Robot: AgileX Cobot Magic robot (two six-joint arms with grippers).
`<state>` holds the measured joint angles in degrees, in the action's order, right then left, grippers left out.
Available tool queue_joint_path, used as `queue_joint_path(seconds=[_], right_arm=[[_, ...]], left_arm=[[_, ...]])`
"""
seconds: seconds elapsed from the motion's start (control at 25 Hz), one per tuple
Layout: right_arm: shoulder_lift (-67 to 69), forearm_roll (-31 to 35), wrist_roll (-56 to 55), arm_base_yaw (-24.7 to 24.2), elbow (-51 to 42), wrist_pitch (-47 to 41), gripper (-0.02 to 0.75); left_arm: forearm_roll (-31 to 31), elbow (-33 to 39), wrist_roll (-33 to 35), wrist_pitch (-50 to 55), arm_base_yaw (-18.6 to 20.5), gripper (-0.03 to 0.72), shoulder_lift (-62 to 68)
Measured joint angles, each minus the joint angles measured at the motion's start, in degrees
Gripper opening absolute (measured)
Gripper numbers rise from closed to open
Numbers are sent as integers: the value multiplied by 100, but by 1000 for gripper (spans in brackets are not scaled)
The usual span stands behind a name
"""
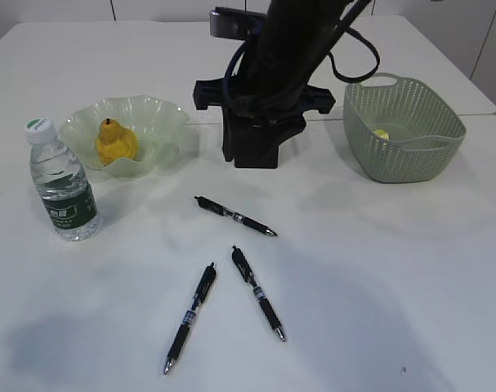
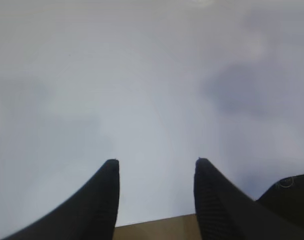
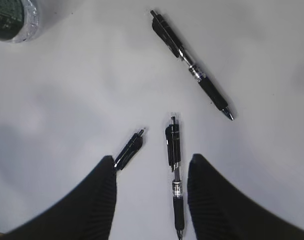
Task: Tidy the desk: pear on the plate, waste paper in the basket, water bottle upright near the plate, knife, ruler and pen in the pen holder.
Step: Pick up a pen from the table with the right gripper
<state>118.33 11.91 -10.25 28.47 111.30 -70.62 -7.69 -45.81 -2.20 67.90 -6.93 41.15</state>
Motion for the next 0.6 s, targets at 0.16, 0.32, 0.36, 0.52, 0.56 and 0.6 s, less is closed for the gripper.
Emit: queue_joint_path(seconds=[0.16,0.32,0.36,0.52,0.56,0.6], right_arm=[[9,-26,23,0,-307,0,374],[9,83,35,0,-821,0,375],[9,155,35,0,-939,0,375],[9,289,98,0,-1373,11,374],[9,289,113,0,-1439,20,374],[34,289,151,0,-1470,20,374]], left_arm=[[-132,0,0,71,0,340,0],[-155,0,0,85,0,340,0],[-155,0,0,89,0,340,0],[-155,0,0,98,0,340,0],[-155,0,0,98,0,340,0],[-155,0,0,98,0,340,0]])
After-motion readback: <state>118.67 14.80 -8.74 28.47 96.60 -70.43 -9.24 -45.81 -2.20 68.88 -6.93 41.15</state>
